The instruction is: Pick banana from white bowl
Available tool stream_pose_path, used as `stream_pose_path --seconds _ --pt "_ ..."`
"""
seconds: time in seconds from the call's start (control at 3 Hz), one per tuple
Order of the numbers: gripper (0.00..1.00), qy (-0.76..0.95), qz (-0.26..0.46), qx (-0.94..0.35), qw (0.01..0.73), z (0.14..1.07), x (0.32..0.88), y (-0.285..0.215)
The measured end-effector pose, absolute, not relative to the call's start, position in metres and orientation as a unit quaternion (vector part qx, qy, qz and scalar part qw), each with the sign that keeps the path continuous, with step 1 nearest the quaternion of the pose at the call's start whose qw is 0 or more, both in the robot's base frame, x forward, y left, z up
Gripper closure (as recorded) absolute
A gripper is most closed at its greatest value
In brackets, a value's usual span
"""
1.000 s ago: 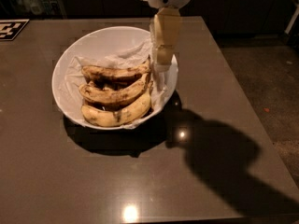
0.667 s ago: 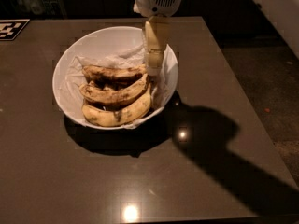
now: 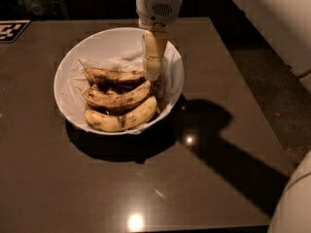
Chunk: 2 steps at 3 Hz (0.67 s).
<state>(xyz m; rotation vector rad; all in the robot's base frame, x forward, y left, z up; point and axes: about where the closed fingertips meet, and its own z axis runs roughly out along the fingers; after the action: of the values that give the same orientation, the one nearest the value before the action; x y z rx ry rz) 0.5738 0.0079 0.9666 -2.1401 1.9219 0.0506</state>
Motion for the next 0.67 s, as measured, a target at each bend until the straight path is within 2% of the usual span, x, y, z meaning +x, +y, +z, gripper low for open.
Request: stream_pose_path --seconds 0.67 --pt "0.0 0.639 0.022 -0.754 0.149 0.97 0.57 0.038"
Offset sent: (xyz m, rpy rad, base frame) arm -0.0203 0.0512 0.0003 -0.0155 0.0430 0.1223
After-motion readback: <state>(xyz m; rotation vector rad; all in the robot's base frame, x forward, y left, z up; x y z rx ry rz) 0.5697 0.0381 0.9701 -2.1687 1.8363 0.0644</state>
